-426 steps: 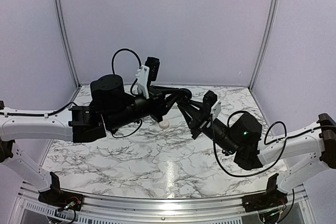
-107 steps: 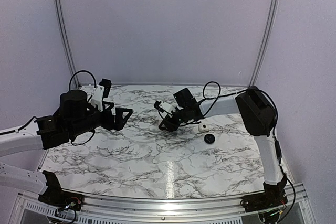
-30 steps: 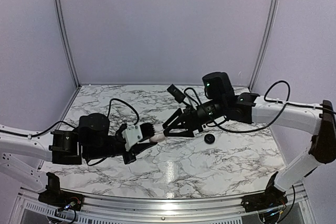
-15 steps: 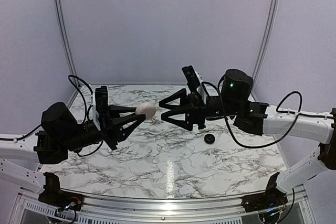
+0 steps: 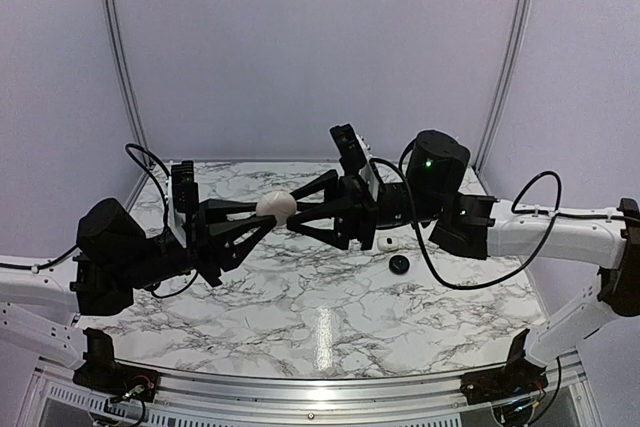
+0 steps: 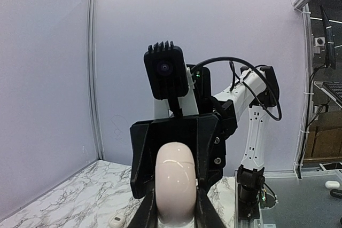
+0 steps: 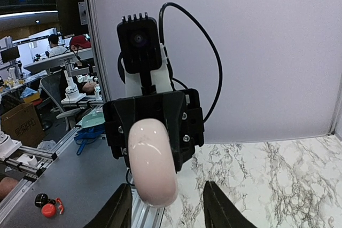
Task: Insert the wireless bluetooth earbuds into the charging case
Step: Pass from the left arm to the right
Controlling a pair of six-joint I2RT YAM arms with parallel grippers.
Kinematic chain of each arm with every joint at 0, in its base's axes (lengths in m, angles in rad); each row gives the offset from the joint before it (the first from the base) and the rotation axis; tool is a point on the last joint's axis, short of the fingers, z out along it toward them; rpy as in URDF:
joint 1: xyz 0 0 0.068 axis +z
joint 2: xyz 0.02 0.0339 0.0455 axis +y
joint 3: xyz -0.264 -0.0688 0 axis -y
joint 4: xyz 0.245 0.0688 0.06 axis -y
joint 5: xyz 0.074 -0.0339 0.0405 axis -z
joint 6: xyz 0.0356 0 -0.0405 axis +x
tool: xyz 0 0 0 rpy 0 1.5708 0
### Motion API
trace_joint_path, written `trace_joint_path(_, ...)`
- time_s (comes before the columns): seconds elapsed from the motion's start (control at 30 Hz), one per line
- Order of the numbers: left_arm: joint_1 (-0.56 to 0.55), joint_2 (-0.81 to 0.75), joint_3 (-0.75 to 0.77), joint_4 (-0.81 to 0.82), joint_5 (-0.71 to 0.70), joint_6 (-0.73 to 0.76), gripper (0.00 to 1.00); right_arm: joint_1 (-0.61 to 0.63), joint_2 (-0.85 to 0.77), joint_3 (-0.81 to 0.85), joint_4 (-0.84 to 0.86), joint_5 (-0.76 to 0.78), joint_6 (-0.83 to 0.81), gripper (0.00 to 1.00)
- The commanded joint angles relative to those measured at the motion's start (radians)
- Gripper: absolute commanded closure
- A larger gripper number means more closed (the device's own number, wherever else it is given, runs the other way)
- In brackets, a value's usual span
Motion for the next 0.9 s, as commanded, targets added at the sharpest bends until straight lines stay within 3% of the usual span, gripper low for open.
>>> trace_joint_path(0.0, 0.002, 0.004, -0.01, 0.07, 0.009, -0.008, 1.0, 0.015, 0.018, 0.056, 0.037, -0.016, 0.002, 0.57)
trace_joint_path(0.3, 0.003, -0.003, -0.044, 0.107, -0.023, -0.048, 0.99, 0.016, 0.016, 0.061, 0.03, -0.043, 0.002, 0.86)
trace_joint_path(0.47, 0.008, -0.039, -0.076, 0.098, -0.072, -0.071, 0.72, 0.016, 0.009, 0.064, -0.017, -0.043, -0.024, 0.97)
trace_joint_path(0.63, 0.012, -0.095, -0.089, -0.004, -0.098, -0.075, 0.46, 0.016, 0.0, 0.068, -0.112, -0.011, -0.059, 0.99)
trace_joint_path(0.73, 0.016, -0.128, -0.079, -0.098, -0.112, -0.068, 0.39, 0.013, 0.001, 0.08, -0.201, 0.023, -0.09, 0.99)
trace_joint_path(0.87, 0.018, -0.138, 0.016, -0.38, -0.14, -0.026, 0.35, 0.01, 0.019, 0.126, -0.414, 0.097, -0.191, 0.99)
